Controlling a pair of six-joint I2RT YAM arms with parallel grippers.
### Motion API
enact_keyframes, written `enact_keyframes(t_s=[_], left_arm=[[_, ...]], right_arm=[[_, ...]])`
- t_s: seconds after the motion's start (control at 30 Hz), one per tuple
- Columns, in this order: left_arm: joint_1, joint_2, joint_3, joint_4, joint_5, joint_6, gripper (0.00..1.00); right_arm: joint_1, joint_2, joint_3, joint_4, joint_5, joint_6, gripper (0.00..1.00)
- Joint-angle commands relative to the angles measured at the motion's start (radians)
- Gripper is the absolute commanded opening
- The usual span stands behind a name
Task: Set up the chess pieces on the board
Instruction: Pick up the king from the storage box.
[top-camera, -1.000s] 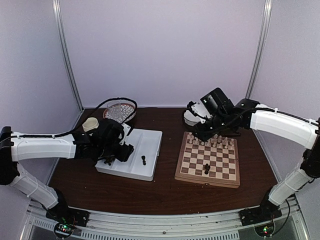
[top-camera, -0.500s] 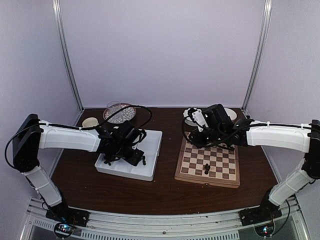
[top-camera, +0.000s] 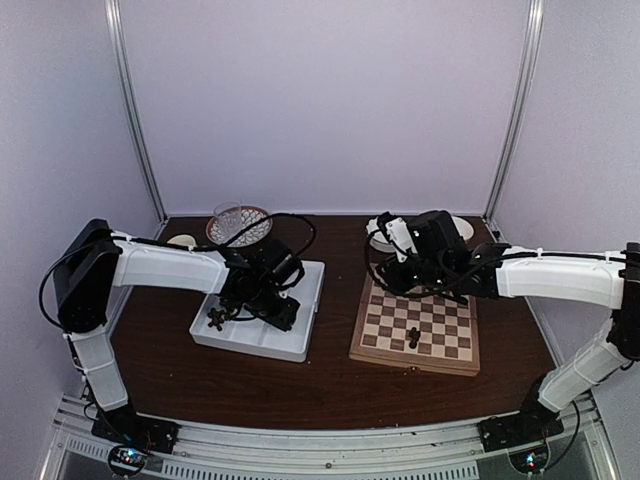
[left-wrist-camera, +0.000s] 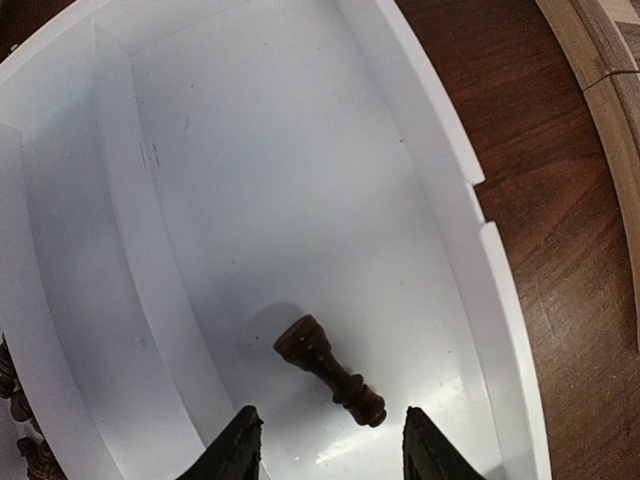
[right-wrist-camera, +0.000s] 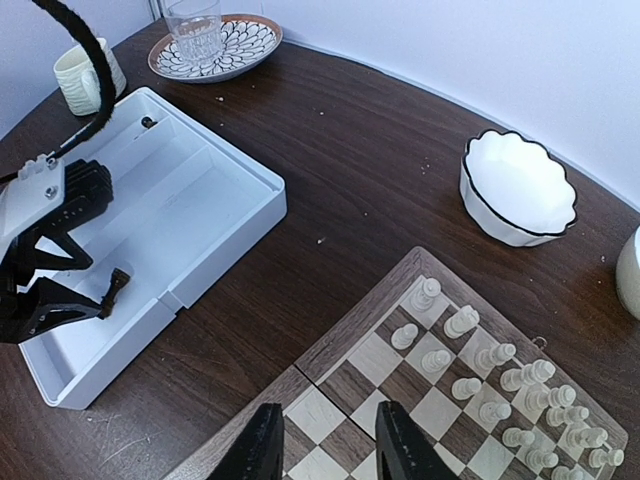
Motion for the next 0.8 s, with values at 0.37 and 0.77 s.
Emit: enact_keyframes(t_s=[0.37, 0.77], left_arm=[[0.000, 0.152, 0.132, -0.125, -0.032, -0.022, 0.40], [-0.001, 0.071, 0.088, -0.119, -0.144, 0.015, 0.08]], right_arm=[[0.010, -0.026, -0.018, 0.024, 0.022, -0.006, 0.34], [0.031, -0.059, -0.081, 0.128, -0.033, 0.005, 0.34]])
